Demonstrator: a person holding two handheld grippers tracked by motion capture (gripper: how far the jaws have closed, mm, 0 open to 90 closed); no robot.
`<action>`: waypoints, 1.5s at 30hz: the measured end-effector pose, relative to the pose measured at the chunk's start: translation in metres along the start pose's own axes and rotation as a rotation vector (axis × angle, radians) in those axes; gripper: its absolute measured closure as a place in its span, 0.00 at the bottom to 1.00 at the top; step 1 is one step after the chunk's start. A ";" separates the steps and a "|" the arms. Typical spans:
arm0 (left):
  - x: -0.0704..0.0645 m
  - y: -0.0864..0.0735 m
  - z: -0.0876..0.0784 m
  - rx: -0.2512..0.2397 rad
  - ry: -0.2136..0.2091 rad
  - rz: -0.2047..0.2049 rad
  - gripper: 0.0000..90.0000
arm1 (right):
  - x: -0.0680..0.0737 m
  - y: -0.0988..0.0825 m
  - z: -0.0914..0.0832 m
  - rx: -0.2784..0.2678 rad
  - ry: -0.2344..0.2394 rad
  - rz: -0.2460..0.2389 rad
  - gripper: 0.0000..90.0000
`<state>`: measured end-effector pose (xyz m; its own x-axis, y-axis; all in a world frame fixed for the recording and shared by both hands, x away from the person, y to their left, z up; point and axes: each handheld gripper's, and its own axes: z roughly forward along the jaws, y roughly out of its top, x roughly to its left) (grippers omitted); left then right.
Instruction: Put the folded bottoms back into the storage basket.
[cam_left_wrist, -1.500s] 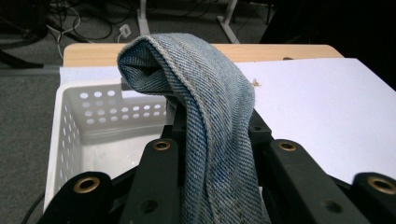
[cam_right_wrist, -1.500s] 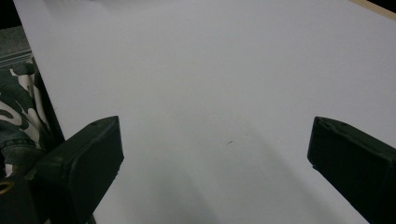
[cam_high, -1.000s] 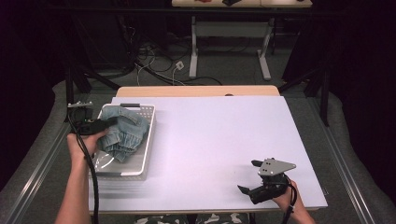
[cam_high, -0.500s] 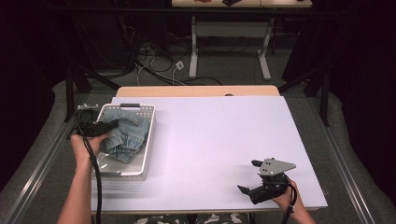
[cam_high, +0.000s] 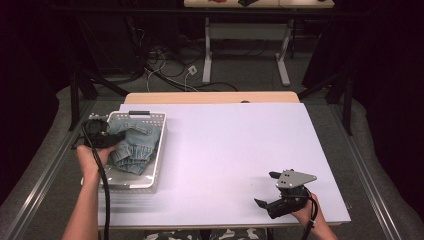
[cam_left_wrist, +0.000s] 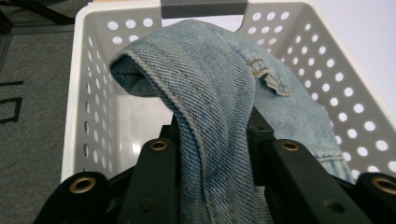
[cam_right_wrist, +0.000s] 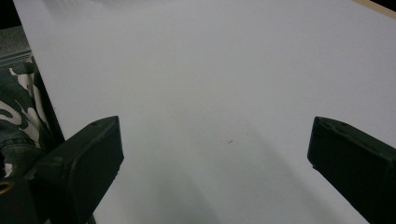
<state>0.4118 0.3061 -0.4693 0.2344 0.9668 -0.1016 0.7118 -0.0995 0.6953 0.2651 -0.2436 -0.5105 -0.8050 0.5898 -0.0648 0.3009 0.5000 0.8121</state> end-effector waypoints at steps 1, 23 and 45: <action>0.000 0.000 0.001 0.007 0.010 0.007 0.79 | 0.000 0.000 0.000 0.000 -0.001 0.000 0.04; 0.004 -0.005 0.015 0.056 0.049 0.034 0.77 | -0.001 -0.001 0.000 0.001 -0.002 -0.001 0.04; 0.008 -0.013 0.025 0.099 0.074 0.027 0.72 | 0.001 0.001 0.001 0.002 0.004 -0.007 0.04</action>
<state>0.4211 0.3091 -0.4970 0.2075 0.9778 -0.0281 0.7684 -0.1451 0.6233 0.2654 -0.2416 -0.5103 -0.8092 0.5835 -0.0679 0.2962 0.5051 0.8107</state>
